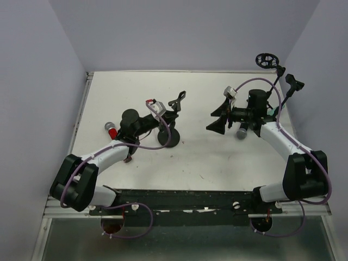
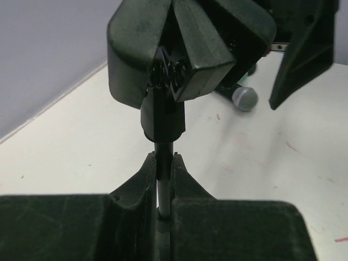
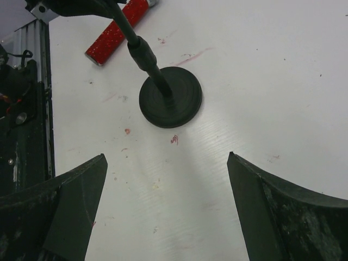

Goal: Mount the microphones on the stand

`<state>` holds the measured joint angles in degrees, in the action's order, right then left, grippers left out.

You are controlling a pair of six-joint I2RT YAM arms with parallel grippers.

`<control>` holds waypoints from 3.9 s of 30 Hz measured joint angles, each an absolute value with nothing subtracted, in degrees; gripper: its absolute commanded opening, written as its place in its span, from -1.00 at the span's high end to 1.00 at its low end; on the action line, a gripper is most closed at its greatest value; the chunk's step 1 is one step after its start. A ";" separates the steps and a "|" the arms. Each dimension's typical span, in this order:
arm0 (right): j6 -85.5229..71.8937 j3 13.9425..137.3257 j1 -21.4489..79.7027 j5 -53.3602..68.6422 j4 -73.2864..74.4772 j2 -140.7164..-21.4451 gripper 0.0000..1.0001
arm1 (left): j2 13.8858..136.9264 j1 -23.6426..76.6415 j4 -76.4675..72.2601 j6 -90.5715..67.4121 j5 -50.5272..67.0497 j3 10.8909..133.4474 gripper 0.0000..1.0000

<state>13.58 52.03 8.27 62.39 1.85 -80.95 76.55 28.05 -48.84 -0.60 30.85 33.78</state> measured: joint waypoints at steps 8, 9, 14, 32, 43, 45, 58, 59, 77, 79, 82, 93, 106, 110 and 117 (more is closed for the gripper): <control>14.00 52.03 8.27 62.41 2.24 -81.08 -1.00 | 85.03 22.13 -44.60 -2.83 51.51 43.59 1.00; 14.04 52.03 8.27 62.43 2.28 -81.08 -0.99 | 85.43 22.00 -44.80 -2.96 52.36 43.92 1.00; 14.44 52.03 8.27 62.46 2.33 -81.12 -1.00 | 86.19 21.54 -46.94 -3.03 53.65 43.57 0.82; 15.68 52.14 8.27 62.46 3.51 -82.72 -0.99 | 73.89 21.45 -60.49 -6.98 33.36 22.22 -0.39; 16.67 52.25 8.27 62.39 4.56 -82.72 -1.00 | 41.67 21.26 -22.96 -24.34 2.76 23.92 -0.97; 16.78 52.25 8.27 62.39 4.64 -82.72 -1.00 | 39.35 20.58 -14.94 -27.51 -2.63 24.88 -0.97; 17.54 52.38 8.27 62.22 5.74 -82.74 -1.00 | 64.18 15.75 21.76 -45.56 -25.34 37.34 -0.82; 17.63 52.40 8.27 62.22 5.76 -82.74 -1.00 | 65.98 15.55 23.05 -46.68 -26.57 38.24 -0.81; 18.94 53.32 8.27 62.24 7.01 -82.72 -0.99 | 81.21 11.14 32.16 -55.35 -28.91 45.08 -0.57; 19.03 53.32 8.27 62.24 7.14 -82.72 -1.00 | 82.04 9.96 31.81 -55.22 -27.29 45.43 -0.57; 19.11 53.32 8.27 62.26 7.22 -82.72 -0.99 | 82.67 8.21 31.35 -54.87 -24.62 45.80 -0.53; 19.18 53.32 8.27 62.33 7.60 -82.17 -1.00 | 87.64 4.05 31.09 -54.50 -18.81 50.15 -0.23; 19.59 53.65 8.14 62.43 8.82 -80.49 -1.00 | 82.06 2.37 29.45 -53.01 -16.53 46.50 1.00; 20.56 55.22 8.01 62.43 10.48 -79.59 -1.00 | 69.71 2.37 27.49 -49.34 -14.48 42.96 1.00; 23.11 58.72 7.70 62.52 15.62 -76.34 -1.00 | 38.94 2.39 15.84 -36.18 -2.85 38.50 1.00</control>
